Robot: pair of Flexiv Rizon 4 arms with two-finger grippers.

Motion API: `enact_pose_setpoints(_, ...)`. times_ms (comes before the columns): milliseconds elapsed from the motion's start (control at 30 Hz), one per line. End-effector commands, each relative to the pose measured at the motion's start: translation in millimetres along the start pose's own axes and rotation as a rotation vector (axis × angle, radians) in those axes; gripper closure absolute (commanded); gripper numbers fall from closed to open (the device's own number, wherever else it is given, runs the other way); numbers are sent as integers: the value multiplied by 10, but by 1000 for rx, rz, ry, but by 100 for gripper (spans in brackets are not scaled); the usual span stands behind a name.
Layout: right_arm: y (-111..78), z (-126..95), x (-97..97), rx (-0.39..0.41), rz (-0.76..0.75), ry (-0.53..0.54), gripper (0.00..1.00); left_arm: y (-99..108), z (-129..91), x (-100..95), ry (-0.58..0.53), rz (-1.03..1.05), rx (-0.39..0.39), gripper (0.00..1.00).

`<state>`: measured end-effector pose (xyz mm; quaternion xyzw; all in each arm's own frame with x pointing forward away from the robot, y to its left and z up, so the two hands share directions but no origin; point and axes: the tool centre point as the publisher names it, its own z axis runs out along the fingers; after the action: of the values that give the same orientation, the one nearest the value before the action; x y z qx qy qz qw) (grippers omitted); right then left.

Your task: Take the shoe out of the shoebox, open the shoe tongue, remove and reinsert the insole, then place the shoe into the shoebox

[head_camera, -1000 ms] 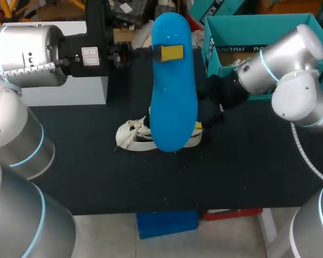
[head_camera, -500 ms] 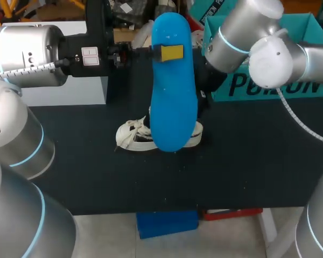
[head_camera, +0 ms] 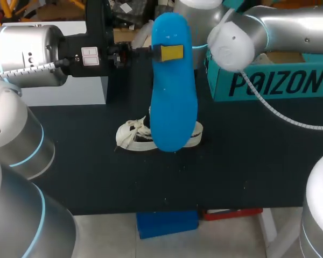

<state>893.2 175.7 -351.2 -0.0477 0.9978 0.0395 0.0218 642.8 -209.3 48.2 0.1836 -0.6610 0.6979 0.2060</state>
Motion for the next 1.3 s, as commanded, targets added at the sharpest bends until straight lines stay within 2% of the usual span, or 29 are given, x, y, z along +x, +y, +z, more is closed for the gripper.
enact_pose_setpoints(33, 95, 81, -69, 254, 11, 11, 0, 4, 4, 7, -4, -1, -2, 100)
enact_pose_setpoints(300, 193, 281, -74, 205, 30, 38, 0, 4, 4, 7, -4, -1, -2, 100)
enact_pose_setpoints(433, 225, 399, -78, 148, 61, 51, 0, 4, 4, 7, -4, -1, -2, 100)
enact_pose_setpoints(567, 258, 508, -72, 108, 74, 64, 5, 4, 4, 7, -4, -1, -2, 100)
enact_pose_setpoints(667, 256, 582, -60, 93, 82, 75, 12, 4, 4, 7, -4, -1, -2, 100)
enact_pose_setpoints(700, 254, 600, -51, 88, 85, 76, 16, 4, 4, 7, -4, -1, -2, 100)
enact_pose_setpoints(733, 254, 615, -39, 75, 92, 77, 40, 4, 4, 7, -4, -1, -2, 100)
enact_pose_setpoints(767, 250, 630, -27, 63, 100, 71, 50, 4, 4, 7, -4, -1, -2, 100)
enact_pose_setpoints(800, 238, 648, -14, 65, 102, 73, 54, 4, 4, 7, -4, -1, -2, 100)
enact_pose_setpoints(833, 231, 659, -2, 64, 105, 76, 64, 4, 4, 7, -4, -1, -2, 100)
enact_pose_setpoints(867, 231, 660, 5, 62, 108, 77, 86, 4, 4, 7, -4, -1, -2, 100)
enact_pose_setpoints(900, 228, 659, 15, 61, 110, 79, 100, 4, 4, 7, -4, -1, -2, 100)
enact_pose_setpoints(1300, 218, 645, 28, 56, 109, 95, 100, 4, 4, 7, -4, -1, -2, 100)
